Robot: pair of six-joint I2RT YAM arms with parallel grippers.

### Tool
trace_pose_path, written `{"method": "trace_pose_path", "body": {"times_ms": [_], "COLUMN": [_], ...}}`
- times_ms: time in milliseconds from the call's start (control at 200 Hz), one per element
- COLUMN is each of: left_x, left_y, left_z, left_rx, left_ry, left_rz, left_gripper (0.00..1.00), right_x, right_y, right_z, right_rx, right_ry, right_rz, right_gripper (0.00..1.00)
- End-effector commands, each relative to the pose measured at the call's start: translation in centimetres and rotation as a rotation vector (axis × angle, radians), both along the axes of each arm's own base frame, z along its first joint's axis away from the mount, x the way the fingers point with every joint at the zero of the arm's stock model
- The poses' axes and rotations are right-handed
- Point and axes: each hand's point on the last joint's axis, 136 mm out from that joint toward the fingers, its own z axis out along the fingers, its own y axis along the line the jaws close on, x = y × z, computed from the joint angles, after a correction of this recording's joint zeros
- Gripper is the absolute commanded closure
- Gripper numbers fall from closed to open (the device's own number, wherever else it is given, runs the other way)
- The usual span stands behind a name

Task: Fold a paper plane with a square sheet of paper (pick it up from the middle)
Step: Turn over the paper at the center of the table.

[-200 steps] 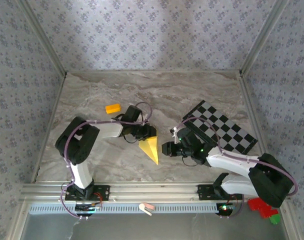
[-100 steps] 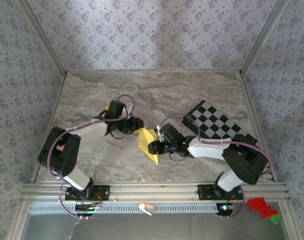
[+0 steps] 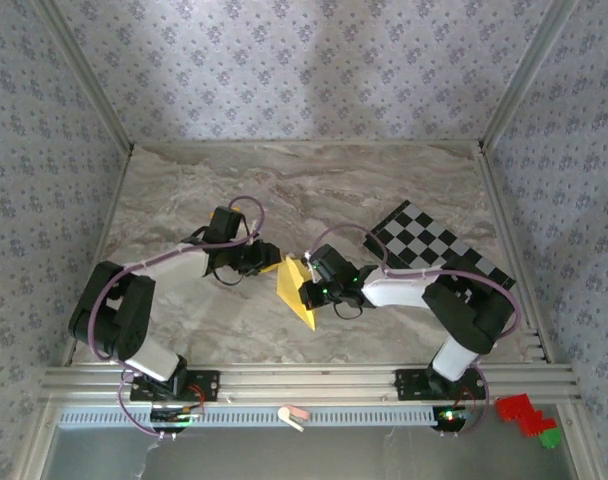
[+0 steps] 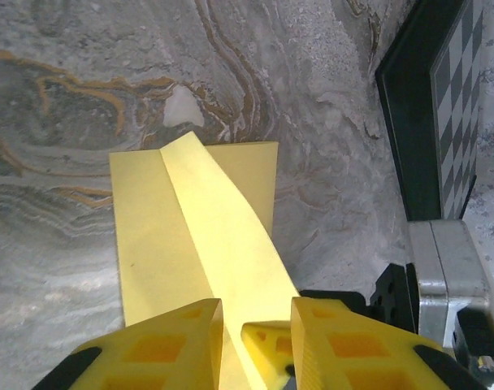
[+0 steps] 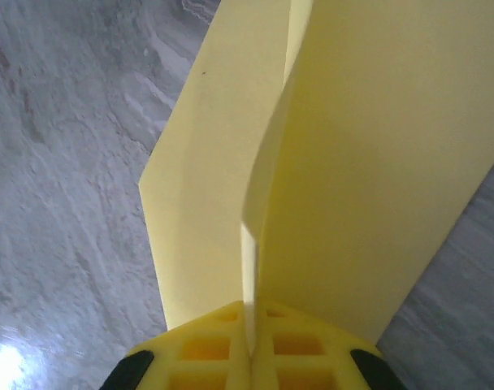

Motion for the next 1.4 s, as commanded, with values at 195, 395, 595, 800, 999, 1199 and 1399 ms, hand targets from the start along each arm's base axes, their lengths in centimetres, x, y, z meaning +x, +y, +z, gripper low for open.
{"method": "trace_pose_path", "body": {"times_ms": [195,395,595,800,999,1199,1399], "left_x": [0.1,1.4,2.5,2.7,2.7,2.0,0.9], "left_y": [3.5,7.8,11.8,14.2,15.2,14.5,13.2], "left_z": [3.1,3.0,2.1,1.2,1.3,1.6,1.7], "left_rx": [0.013,0.041,0.078,0.099,0.100,0.068,0.037], "left_ry": [-0.099,-0.104,-0.083,-0.066,-0.067,-0.062,-0.047], "left_rz": [0.069,0.214,0.334,0.413,0.452,0.425,0.371], "left_gripper": [0.71,0.71,0.71,0.71,0.69,0.68,0.68], "right_x": [2.6,1.7,0.8,0.1,-0.6,-1.8,-2.9], "right_y": [-13.9,-15.7,-11.1,-3.8,1.5,5.1,3.1], "right_z": [10.7,16.5,14.9,7.3,3.3,4.7,7.3], "right_rx": [-0.567,-0.939,-1.191,-1.199,-1.059,-0.797,-0.513], "right_ry": [-0.302,-0.510,-0.530,-0.450,-0.370,-0.292,-0.177], "right_rz": [-0.267,-0.278,-0.290,-0.179,-0.091,-0.015,0.010], "right_gripper": [1.00,1.00,1.00,1.00,0.82,0.69,0.69]}}
